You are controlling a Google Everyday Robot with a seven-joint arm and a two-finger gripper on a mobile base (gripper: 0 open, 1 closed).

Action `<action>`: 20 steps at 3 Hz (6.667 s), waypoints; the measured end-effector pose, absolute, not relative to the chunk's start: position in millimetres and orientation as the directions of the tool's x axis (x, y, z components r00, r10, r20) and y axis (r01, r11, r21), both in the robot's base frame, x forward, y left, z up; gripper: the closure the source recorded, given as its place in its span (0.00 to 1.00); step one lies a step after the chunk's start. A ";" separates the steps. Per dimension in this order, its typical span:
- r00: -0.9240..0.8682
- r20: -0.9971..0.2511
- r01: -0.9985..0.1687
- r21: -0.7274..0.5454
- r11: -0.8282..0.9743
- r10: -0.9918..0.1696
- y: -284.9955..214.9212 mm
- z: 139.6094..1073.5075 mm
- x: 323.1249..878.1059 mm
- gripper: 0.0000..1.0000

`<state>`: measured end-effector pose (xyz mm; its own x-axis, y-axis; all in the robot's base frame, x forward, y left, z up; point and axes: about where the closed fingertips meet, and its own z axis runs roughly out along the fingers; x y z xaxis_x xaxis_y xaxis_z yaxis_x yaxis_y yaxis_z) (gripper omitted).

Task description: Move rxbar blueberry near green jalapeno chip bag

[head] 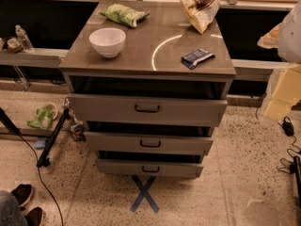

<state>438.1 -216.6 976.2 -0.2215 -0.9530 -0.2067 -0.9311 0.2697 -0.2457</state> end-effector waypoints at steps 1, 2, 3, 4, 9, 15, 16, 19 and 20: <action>-0.221 -0.207 -0.931 -0.246 0.270 -0.953 -216.6 976.3 438.2 0.00; -0.203 -0.214 -0.934 -0.252 0.254 -0.956 -229.6 968.9 473.4 0.00; -0.066 -0.186 -0.969 -0.224 0.108 -0.980 -240.7 951.1 537.2 0.00; 0.172 -0.176 -0.962 -0.243 -0.127 -0.969 -226.3 946.7 595.6 0.00; 0.435 -0.017 -0.867 -0.277 -0.414 -0.900 -192.5 911.0 680.7 0.00; 0.577 0.043 -0.790 -0.223 -0.571 -0.815 -181.7 830.4 767.5 0.18; 0.576 0.039 -0.794 -0.214 -0.570 -0.817 -181.8 826.0 767.4 0.37; 0.576 0.038 -0.793 -0.215 -0.570 -0.817 -181.2 830.1 765.7 0.75; 0.576 0.039 -0.793 -0.215 -0.570 -0.817 -180.9 833.0 764.4 0.91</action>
Offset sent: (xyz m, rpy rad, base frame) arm 0.0957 -0.0385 -0.0223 0.0156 -0.0071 0.0486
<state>764.4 -180.9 833.0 0.5760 -0.8165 0.0389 -0.7932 -0.5698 -0.2150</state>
